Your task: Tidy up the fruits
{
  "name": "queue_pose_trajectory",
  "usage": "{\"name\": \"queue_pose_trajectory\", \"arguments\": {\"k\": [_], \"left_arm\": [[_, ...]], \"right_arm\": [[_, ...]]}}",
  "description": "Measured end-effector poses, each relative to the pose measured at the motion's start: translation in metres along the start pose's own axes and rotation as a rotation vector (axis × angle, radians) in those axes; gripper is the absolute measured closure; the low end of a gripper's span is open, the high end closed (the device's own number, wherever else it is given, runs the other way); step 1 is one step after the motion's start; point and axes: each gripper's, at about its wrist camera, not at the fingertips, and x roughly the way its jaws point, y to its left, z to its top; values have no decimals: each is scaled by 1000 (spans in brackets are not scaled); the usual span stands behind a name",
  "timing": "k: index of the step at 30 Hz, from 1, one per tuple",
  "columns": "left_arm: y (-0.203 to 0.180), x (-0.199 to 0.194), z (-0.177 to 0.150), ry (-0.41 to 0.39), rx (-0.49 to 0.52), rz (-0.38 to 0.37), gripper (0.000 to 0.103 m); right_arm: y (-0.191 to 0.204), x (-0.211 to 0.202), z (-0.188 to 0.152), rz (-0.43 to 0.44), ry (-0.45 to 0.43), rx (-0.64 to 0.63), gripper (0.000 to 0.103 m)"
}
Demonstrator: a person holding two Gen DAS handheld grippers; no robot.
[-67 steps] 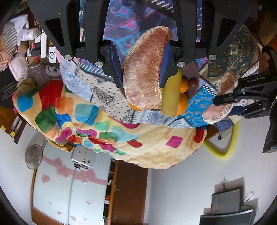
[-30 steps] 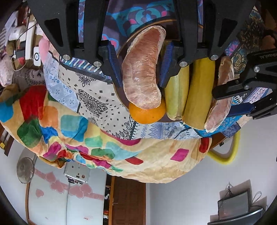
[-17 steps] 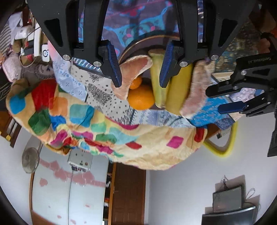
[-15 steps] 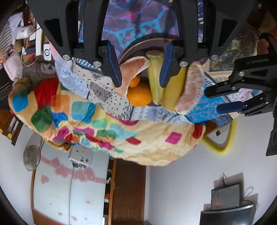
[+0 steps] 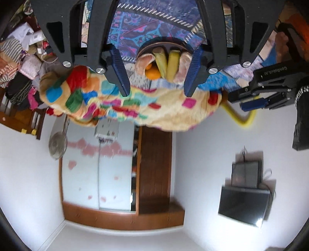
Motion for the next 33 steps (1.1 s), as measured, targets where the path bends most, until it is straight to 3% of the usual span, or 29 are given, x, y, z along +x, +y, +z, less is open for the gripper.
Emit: {"name": "queue_pose_trajectory", "arguments": {"k": [4,6,8,10,14,17,33], "left_arm": [[-10,-38,-4,-73,24,15,31],[-14,-51,-7,-97,33,21,22],[-18,-60,-10,-121,45,24,20],[-22,-67,-13,-134,58,36,19],[-26,-74,-19,-141,57,29,5],[-29,-79,-21,-157,56,41,0],[-27,-80,-25,-153,35,41,0]], "right_arm": [[7,-25,-1,-14,-61,33,34],[10,-33,-2,-27,-82,39,29],[11,-38,-3,-35,-100,47,17],[13,-45,-6,-51,-118,50,10],[17,-57,-11,-89,-145,34,2],[18,-62,-12,-89,-150,44,0],[17,-67,-24,-63,-126,65,0]]}}
